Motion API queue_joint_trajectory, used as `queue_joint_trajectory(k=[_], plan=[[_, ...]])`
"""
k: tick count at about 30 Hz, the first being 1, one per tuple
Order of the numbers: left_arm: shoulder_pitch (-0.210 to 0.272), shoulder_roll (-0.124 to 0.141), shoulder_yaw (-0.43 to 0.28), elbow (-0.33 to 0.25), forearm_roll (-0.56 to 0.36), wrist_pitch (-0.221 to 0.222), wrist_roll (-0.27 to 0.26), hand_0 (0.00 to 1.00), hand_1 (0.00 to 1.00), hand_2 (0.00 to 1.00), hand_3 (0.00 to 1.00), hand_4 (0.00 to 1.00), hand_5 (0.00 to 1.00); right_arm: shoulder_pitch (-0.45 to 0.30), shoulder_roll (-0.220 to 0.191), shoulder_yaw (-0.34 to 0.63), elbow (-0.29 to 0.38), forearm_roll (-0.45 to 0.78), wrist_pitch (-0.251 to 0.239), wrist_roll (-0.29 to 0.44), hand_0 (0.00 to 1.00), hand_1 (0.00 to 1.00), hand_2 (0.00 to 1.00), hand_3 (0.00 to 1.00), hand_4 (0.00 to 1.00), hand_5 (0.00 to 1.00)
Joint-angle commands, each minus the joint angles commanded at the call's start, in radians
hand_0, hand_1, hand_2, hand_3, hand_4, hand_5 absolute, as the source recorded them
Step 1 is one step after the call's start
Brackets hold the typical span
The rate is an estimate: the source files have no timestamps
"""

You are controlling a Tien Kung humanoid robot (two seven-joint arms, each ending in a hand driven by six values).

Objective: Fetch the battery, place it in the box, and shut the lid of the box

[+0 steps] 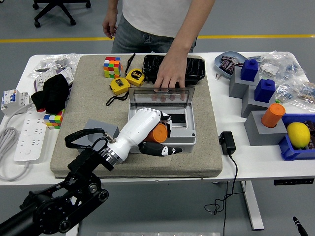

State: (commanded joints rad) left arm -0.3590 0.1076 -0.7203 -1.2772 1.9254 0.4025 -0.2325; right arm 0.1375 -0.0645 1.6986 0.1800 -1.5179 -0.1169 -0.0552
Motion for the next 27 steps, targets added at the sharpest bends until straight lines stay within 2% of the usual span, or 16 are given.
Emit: queue_joint_trajectory(k=[6, 13, 14, 15, 20, 21, 26, 27], plan=[[-0.058, -0.031, 0.017, 0.065, -0.029, 0.010, -0.009, 0.045, 0.002, 0.002, 0.002, 0.939, 0.259, -0.002, 0.001, 0.002, 0.000, -0.007, 0.001, -0.002, 0.858, 0.784, 0.758, 0.778, 0.998, 0.998], [-0.132, -0.062, 0.061, 0.181, -0.084, 0.023, -0.026, 0.046, 0.002, 0.002, 0.002, 0.939, 0.289, 0.000, -0.001, 0.001, 0.000, -0.010, 0.002, -0.003, 0.858, 0.783, 0.758, 0.779, 0.998, 0.998], [-0.140, -0.067, 0.062, 0.194, -0.090, 0.024, -0.028, 0.046, 0.002, 0.002, 0.002, 0.939, 0.289, 0.001, 0.000, 0.001, 0.000, -0.010, 0.001, -0.002, 0.858, 0.783, 0.758, 0.779, 0.998, 0.998], [-0.148, -0.073, 0.062, 0.207, -0.096, 0.027, -0.031, 0.046, 0.002, 0.002, 0.002, 0.956, 0.334, 0.001, 0.000, 0.001, 0.000, -0.009, 0.001, -0.002, 0.858, 0.783, 0.757, 0.779, 0.998, 0.998], [-0.189, -0.100, 0.053, 0.269, -0.112, 0.036, -0.042, 0.046, 0.002, 0.002, 0.002, 0.956, 0.334, 0.001, -0.001, 0.001, 0.000, -0.011, 0.002, -0.004, 0.858, 0.783, 0.757, 0.779, 0.998, 0.998], [-0.194, -0.104, 0.049, 0.278, -0.113, 0.037, -0.043, 0.047, 0.002, 0.002, 0.002, 0.990, 0.391, 0.002, -0.001, 0.001, 0.000, -0.011, 0.002, -0.004, 0.859, 0.783, 0.757, 0.779, 0.998, 0.998], [-0.208, -0.108, 0.042, 0.311, -0.115, 0.043, -0.048, 0.047, 0.002, 0.002, 0.002, 0.990, 0.391, 0.002, -0.001, 0.000, 0.000, -0.010, 0.003, -0.004, 0.859, 0.783, 0.757, 0.779, 0.998, 0.998], [-0.210, -0.108, 0.042, 0.317, -0.115, 0.044, -0.049, 0.047, 0.002, 0.002, 0.002, 0.998, 0.462, 0.002, -0.001, -0.001, 0.000, -0.010, 0.003, -0.004, 0.858, 0.783, 0.757, 0.779, 0.998, 0.998]])
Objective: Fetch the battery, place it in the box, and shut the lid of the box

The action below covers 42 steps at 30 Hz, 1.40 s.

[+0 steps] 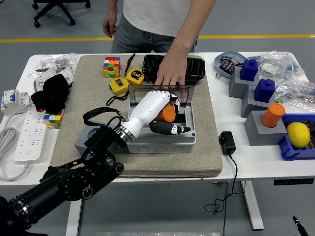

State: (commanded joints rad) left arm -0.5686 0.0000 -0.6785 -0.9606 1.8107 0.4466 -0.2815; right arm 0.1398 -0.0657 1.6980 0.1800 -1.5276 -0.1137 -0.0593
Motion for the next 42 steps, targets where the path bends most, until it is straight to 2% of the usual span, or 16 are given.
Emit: queue_joint_trajectory(k=[12, 23, 24, 29, 30, 35, 36, 41, 42], plan=[[-0.003, 0.000, -0.007, -0.001, 0.021, 0.002, -0.006, 0.061, 0.002, 0.016, 0.029, 0.998, 0.500, 0.003, -0.001, -0.005, 0.000, 0.006, 0.002, 0.000, 0.859, 0.782, 0.756, 0.779, 0.998, 0.998], [-0.001, 0.000, -0.010, 0.008, 0.042, -0.005, -0.002, 0.077, 0.002, 0.028, 0.037, 0.998, 0.482, 0.001, -0.001, -0.005, 0.000, 0.005, 0.004, -0.002, 0.859, 0.782, 0.756, 0.779, 0.998, 0.998], [-0.001, 0.000, -0.012, 0.009, 0.044, -0.006, -0.001, 0.123, 0.027, 0.075, 0.071, 0.998, 0.494, 0.001, -0.001, -0.005, 0.000, 0.005, 0.004, -0.001, 0.859, 0.782, 0.756, 0.779, 0.998, 0.998], [0.001, 0.000, -0.023, 0.009, 0.051, -0.015, -0.001, 0.123, 0.027, 0.075, 0.071, 0.998, 0.494, 0.002, -0.002, -0.007, 0.000, 0.008, 0.004, -0.002, 0.859, 0.782, 0.756, 0.779, 0.998, 0.998], [0.001, 0.000, -0.026, 0.008, 0.053, -0.020, -0.001, 0.212, 0.135, 0.177, 0.187, 0.998, 0.510, 0.001, -0.003, -0.006, 0.000, 0.007, 0.004, -0.003, 0.859, 0.782, 0.756, 0.779, 0.998, 0.998], [0.002, 0.000, -0.039, 0.007, 0.067, -0.045, 0.005, 0.212, 0.135, 0.177, 0.187, 0.998, 0.510, -0.001, -0.003, -0.007, 0.000, 0.007, 0.006, -0.004, 0.859, 0.782, 0.756, 0.779, 0.998, 0.998], [0.003, 0.000, -0.040, 0.007, 0.068, -0.047, 0.004, 0.288, 0.332, 0.320, 0.358, 0.998, 0.530, -0.001, -0.002, -0.006, 0.000, 0.008, 0.006, -0.004, 0.859, 0.778, 0.756, 0.779, 0.998, 0.998], [0.003, 0.000, -0.042, 0.006, 0.077, -0.051, 0.007, 0.288, 0.332, 0.320, 0.358, 0.998, 0.530, -0.002, -0.002, -0.006, 0.000, 0.007, 0.006, -0.003, 0.859, 0.778, 0.756, 0.779, 0.998, 0.998], [0.003, 0.000, -0.043, 0.006, 0.078, -0.052, 0.007, 0.316, 0.409, 0.392, 0.434, 0.998, 0.536, -0.002, -0.002, -0.006, 0.000, 0.007, 0.006, -0.003, 0.859, 0.779, 0.753, 0.779, 0.998, 0.998]])
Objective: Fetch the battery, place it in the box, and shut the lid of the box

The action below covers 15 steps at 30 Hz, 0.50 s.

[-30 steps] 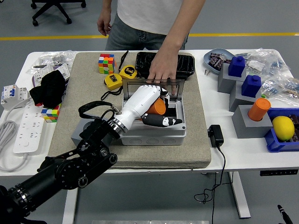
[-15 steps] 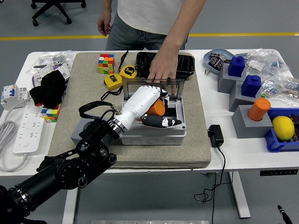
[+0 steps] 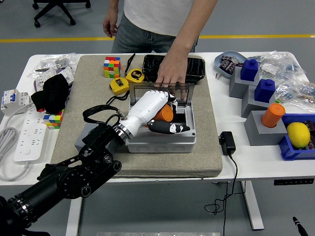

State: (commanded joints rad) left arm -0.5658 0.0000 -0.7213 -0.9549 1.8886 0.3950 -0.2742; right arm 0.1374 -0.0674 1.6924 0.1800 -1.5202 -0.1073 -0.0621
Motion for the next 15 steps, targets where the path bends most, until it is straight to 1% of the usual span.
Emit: queue_joint_trajectory(k=[5, 6, 15], plan=[[-0.002, 0.000, -0.004, -0.001, 0.005, -0.002, 0.002, 0.316, 0.409, 0.392, 0.434, 0.998, 0.536, 0.001, -0.001, 0.001, 0.000, -0.001, 0.000, -0.001, 0.859, 0.779, 0.753, 0.779, 0.998, 0.998], [-0.002, 0.000, -0.005, -0.002, 0.007, -0.002, 0.002, 0.341, 0.438, 0.418, 0.481, 0.998, 0.543, 0.001, -0.001, 0.001, 0.000, 0.001, 0.000, -0.001, 0.858, 0.778, 0.753, 0.778, 0.998, 0.998], [-0.003, 0.000, -0.012, -0.013, 0.012, -0.004, 0.006, 0.353, 0.438, 0.424, 0.481, 0.998, 0.548, 0.002, -0.001, 0.001, 0.000, 0.003, 0.001, 0.000, 0.858, 0.778, 0.753, 0.778, 0.998, 0.998]])
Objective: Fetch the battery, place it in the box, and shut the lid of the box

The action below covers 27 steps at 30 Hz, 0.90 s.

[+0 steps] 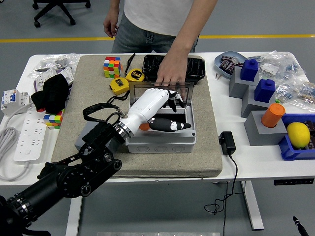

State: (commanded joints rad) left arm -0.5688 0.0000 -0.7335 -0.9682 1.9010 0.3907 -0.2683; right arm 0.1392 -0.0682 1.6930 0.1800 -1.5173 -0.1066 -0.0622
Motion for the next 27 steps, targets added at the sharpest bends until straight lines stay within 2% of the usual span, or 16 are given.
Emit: queue_joint_trajectory(k=[8, 9, 14, 15, 20, 21, 26, 27], plan=[[0.008, 0.008, -0.004, -0.026, 0.001, -0.008, 0.008, 0.361, 0.450, 0.425, 0.488, 0.998, 0.551, 0.000, 0.001, 0.000, 0.000, 0.002, 0.000, 0.001, 0.858, 0.778, 0.753, 0.778, 0.998, 0.998], [0.010, 0.010, -0.005, -0.031, -0.004, -0.011, 0.008, 0.386, 0.475, 0.442, 0.499, 0.998, 0.555, 0.000, 0.001, 0.000, 0.000, 0.003, 0.001, 0.001, 0.858, 0.778, 0.753, 0.778, 0.998, 0.998], [0.038, 0.034, -0.026, -0.100, -0.055, -0.108, 0.024, 0.386, 0.475, 0.442, 0.499, 0.998, 0.555, -0.001, 0.002, 0.001, 0.000, 0.004, 0.000, -0.001, 0.858, 0.778, 0.753, 0.778, 0.998, 0.998], [0.044, 0.039, -0.030, -0.117, -0.065, -0.129, 0.029, 0.539, 0.588, 0.538, 0.547, 0.998, 0.717, -0.002, 0.002, 0.002, 0.000, 0.004, 0.000, -0.001, 0.857, 0.776, 0.752, 0.778, 0.998, 0.998], [0.075, 0.058, -0.054, -0.204, -0.122, -0.235, 0.070, 0.539, 0.588, 0.538, 0.547, 0.998, 0.717, -0.002, 0.003, 0.002, 0.000, 0.008, 0.000, 0.000, 0.857, 0.776, 0.752, 0.778, 0.998, 0.998], [0.086, 0.062, -0.065, -0.229, -0.138, -0.261, 0.085, 0.710, 0.667, 0.574, 0.572, 0.998, 0.811, -0.001, 0.003, 0.001, 0.000, 0.009, -0.001, 0.000, 0.858, 0.774, 0.752, 0.778, 0.998, 0.998], [0.131, 0.073, -0.119, -0.348, -0.203, -0.382, 0.152, 0.710, 0.667, 0.574, 0.572, 0.998, 0.811, -0.003, 0.005, 0.001, 0.000, 0.010, 0.000, 0.000, 0.858, 0.774, 0.752, 0.778, 0.998, 0.998], [0.140, 0.075, -0.130, -0.371, -0.219, -0.402, 0.161, 0.849, 0.760, 0.644, 0.598, 0.998, 0.874, -0.003, 0.006, 0.002, 0.000, 0.010, 0.000, 0.000, 0.857, 0.774, 0.752, 0.778, 0.998, 0.998]])
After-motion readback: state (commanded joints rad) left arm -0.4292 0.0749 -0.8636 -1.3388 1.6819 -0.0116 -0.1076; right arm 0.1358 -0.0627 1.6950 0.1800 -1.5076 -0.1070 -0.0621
